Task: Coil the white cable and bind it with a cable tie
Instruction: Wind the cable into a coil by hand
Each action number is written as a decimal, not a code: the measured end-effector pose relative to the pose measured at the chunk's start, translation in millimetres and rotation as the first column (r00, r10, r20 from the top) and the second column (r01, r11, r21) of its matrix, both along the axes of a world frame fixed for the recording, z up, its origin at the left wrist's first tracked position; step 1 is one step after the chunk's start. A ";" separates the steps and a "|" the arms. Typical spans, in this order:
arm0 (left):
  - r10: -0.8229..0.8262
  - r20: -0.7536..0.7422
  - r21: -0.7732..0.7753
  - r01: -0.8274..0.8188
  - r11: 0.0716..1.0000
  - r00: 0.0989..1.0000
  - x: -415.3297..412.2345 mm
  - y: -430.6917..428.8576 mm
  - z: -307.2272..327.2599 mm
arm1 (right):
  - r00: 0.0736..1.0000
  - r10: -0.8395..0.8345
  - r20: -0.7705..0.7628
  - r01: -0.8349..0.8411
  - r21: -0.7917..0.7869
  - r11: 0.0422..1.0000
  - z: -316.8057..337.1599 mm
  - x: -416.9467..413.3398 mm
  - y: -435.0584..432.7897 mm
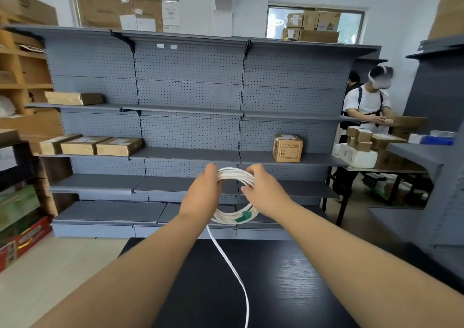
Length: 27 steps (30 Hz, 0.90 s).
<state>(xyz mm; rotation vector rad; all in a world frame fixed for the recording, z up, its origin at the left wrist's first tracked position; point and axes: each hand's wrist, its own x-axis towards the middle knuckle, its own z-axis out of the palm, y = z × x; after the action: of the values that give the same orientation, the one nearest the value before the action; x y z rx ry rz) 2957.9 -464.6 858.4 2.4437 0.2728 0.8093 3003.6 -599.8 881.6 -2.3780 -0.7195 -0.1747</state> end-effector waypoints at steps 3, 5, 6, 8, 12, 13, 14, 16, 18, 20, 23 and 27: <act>-0.013 -0.066 0.199 0.026 0.980 0.998 0.9 -0.1 2.2 | 0.989 0.041 0.145 -0.020 -0.138 0.990 -2.3 -9.0 9.1; -0.013 -0.071 0.264 0.031 0.964 0.997 -1.0 2.1 2.1 | 0.984 0.040 0.173 -0.003 -0.208 0.978 -4.1 -12.9 13.3; -0.014 -0.069 0.273 0.033 0.962 0.998 -3.3 3.9 2.3 | 0.984 0.029 0.177 0.013 -0.235 0.972 -4.6 -14.6 15.2; -0.023 -0.053 0.247 0.035 0.968 0.998 -9.3 7.8 2.7 | 0.984 0.003 0.179 0.044 -0.262 0.964 -6.4 -18.2 19.1; -0.020 0.017 -0.011 0.020 1.000 1.000 -19.0 13.7 -1.5 | 0.989 -0.094 0.116 0.110 -0.145 0.983 -10.2 -26.0 27.1; -0.017 0.022 -0.094 0.019 0.995 1.000 -20.6 14.8 -3.5 | 0.989 -0.123 0.082 0.130 -0.095 0.987 -11.2 -26.3 28.5; -0.021 0.029 -0.170 0.026 0.985 0.999 -22.1 15.5 -5.2 | 0.988 -0.147 0.041 0.148 -0.038 0.988 -12.5 -26.4 29.5; -0.033 0.053 -0.319 0.048 0.947 0.998 -24.5 16.4 -7.7 | 0.983 -0.179 -0.051 0.182 0.082 0.980 -15.9 -25.8 31.2; -0.037 0.075 -0.411 0.065 0.909 0.997 -27.8 15.4 -8.4 | 0.969 -0.194 -0.154 0.221 0.188 0.957 -20.5 -27.1 33.2; -0.030 0.079 -0.394 0.058 0.917 0.996 -30.3 14.8 -8.6 | 0.952 -0.191 -0.239 0.253 0.261 0.932 -24.4 -29.7 35.3; 0.012 0.088 -0.227 0.009 0.974 0.996 -31.7 17.4 -9.0 | 0.959 -0.181 -0.217 0.235 0.259 0.937 -25.1 -35.2 35.7; -0.026 0.017 0.109 0.024 0.994 1.000 -33.1 19.9 -5.1 | 0.991 -0.132 0.021 0.130 0.083 0.988 -15.2 -45.4 30.0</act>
<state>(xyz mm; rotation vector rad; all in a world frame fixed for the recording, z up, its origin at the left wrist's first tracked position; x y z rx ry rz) 2924.9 -444.7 853.2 2.5348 0.1957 0.8554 2958.2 -569.9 866.4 -2.3488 -0.5574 -0.2857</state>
